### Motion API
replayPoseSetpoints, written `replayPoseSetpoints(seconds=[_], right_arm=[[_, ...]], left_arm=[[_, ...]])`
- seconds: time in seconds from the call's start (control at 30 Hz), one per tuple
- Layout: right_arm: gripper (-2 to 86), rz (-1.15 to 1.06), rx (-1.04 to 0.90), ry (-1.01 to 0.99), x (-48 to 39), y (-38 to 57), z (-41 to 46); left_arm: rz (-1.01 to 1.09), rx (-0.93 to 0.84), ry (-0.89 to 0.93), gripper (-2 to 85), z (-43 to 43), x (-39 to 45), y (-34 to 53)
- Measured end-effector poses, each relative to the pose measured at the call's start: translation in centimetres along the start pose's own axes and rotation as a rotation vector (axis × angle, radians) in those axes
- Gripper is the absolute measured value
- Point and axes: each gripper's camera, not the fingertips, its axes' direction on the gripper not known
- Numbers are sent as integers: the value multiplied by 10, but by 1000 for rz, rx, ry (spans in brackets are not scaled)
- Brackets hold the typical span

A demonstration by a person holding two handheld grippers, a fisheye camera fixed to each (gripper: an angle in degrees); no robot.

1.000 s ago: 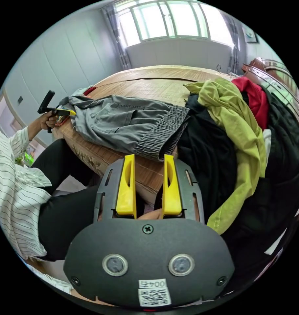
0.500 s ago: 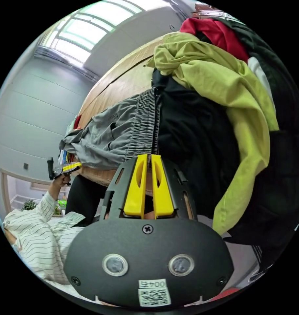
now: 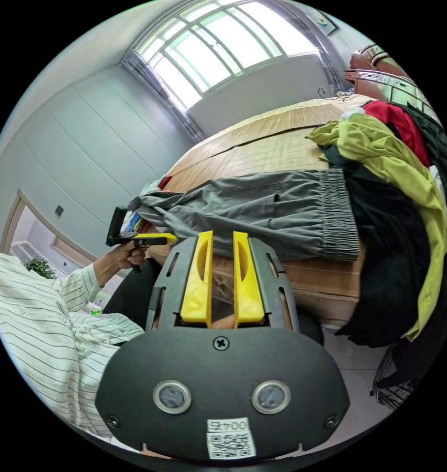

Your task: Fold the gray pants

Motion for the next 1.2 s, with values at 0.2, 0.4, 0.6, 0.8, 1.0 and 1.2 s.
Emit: replayPoseSetpoints(seconds=[0.2,0.4,0.6,0.8,1.0,1.2], right_arm=[[58,84,34,-88,-12,33,7],[42,163,78,-104,-6,53,-4],[37,184,81,-107,-7,54,1],[17,203,84,-89,-16,56,8],[7,226,99,-69,-20,52,15],[53,200,38,22,-34,34,44]], left_arm=[[84,20,-36,94,-1,11,8],[39,67,-62,113,-23,9,31],[-3,107,-29,105,-19,3,27],[-18,139,-90,55,-30,18,22],[-57,173,-15,22,-66,32,50],[-240,191,162,9,-45,2,104]])
